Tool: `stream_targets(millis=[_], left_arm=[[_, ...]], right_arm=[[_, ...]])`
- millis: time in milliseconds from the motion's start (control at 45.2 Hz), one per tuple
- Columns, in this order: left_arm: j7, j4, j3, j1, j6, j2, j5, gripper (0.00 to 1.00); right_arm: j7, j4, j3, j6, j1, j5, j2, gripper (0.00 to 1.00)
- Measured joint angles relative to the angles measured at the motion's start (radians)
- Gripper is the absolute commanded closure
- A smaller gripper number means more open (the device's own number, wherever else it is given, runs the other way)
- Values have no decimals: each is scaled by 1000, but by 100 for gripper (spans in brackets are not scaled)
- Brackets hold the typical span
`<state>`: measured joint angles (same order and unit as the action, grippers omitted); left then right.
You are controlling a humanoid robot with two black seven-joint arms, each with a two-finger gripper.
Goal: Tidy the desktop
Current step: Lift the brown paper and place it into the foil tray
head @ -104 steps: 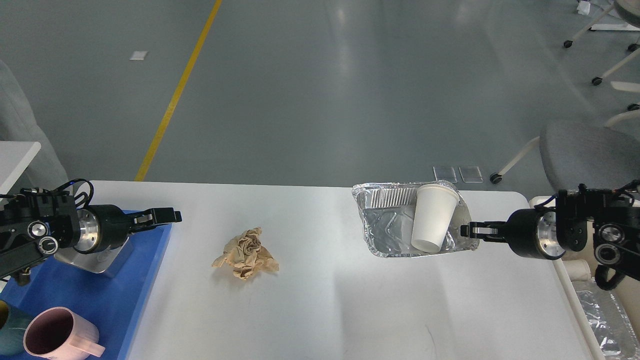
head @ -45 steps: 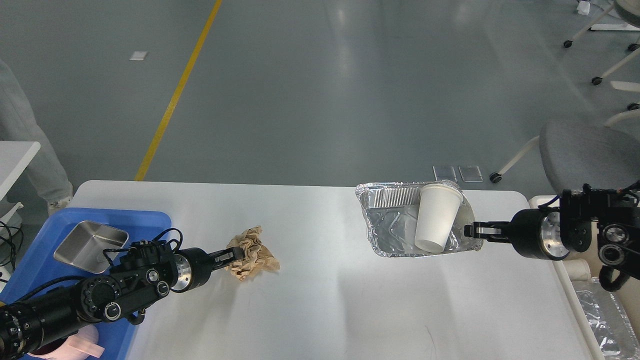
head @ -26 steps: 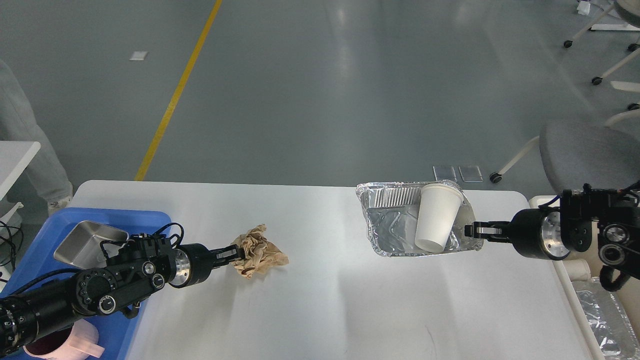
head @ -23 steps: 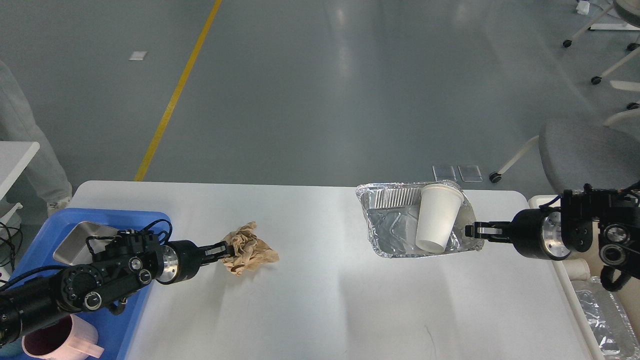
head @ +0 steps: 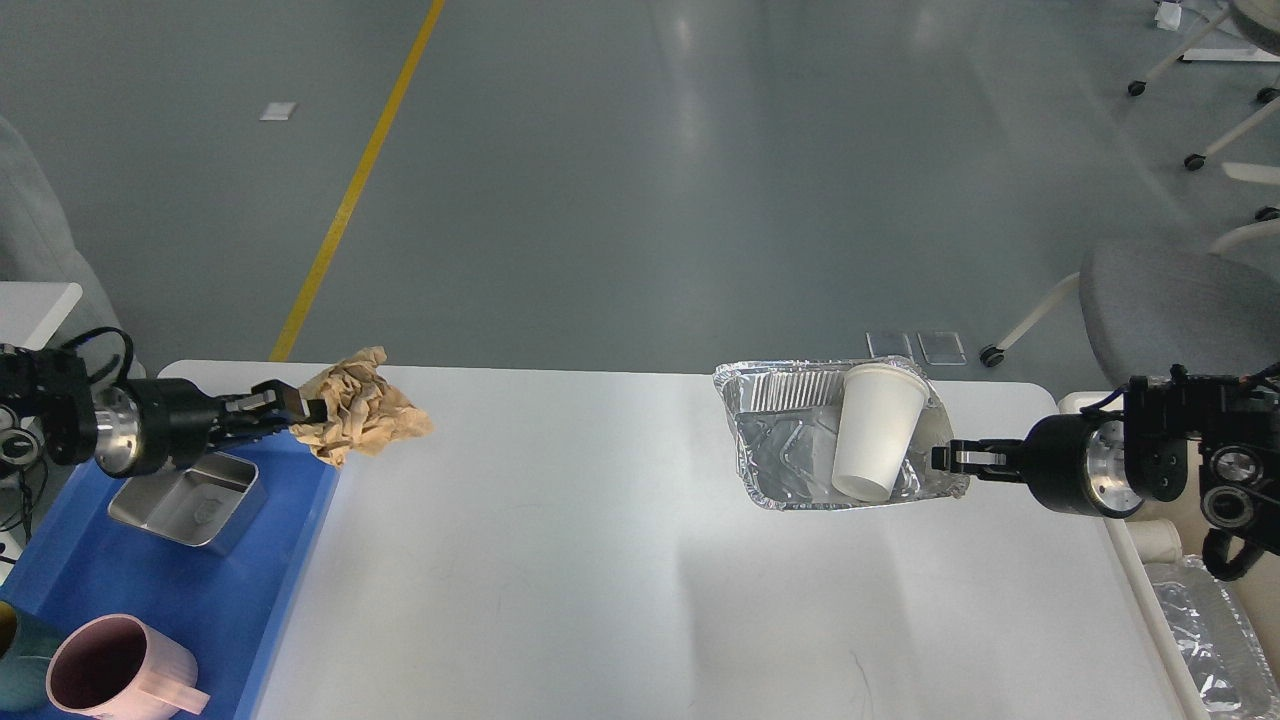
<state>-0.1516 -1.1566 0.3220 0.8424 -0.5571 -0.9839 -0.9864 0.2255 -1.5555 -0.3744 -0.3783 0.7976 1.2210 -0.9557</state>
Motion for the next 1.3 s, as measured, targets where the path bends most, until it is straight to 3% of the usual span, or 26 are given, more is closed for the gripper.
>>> stream_targets(millis=[177, 354, 641, 950, 1304], left_arm=[[5, -6, 196, 0, -208, -113, -1, 98], [7, -5, 358, 17, -353, -194, -3, 98], [35, -8, 442, 135, -403, -193, -3, 97], [163, -15, 427, 214, -403, 81, -11, 97], [181, 66, 363, 270, -403, 541, -186, 96]], right_arm=[[0, 0, 0, 0, 0, 0, 0, 100], [0, 0, -4, 0, 0, 0, -1, 100], [0, 0, -8, 0, 1, 0, -1, 100], [-1, -1, -12, -2, 2, -1, -2, 100], [-3, -4, -14, -2, 3, -4, -2, 100]])
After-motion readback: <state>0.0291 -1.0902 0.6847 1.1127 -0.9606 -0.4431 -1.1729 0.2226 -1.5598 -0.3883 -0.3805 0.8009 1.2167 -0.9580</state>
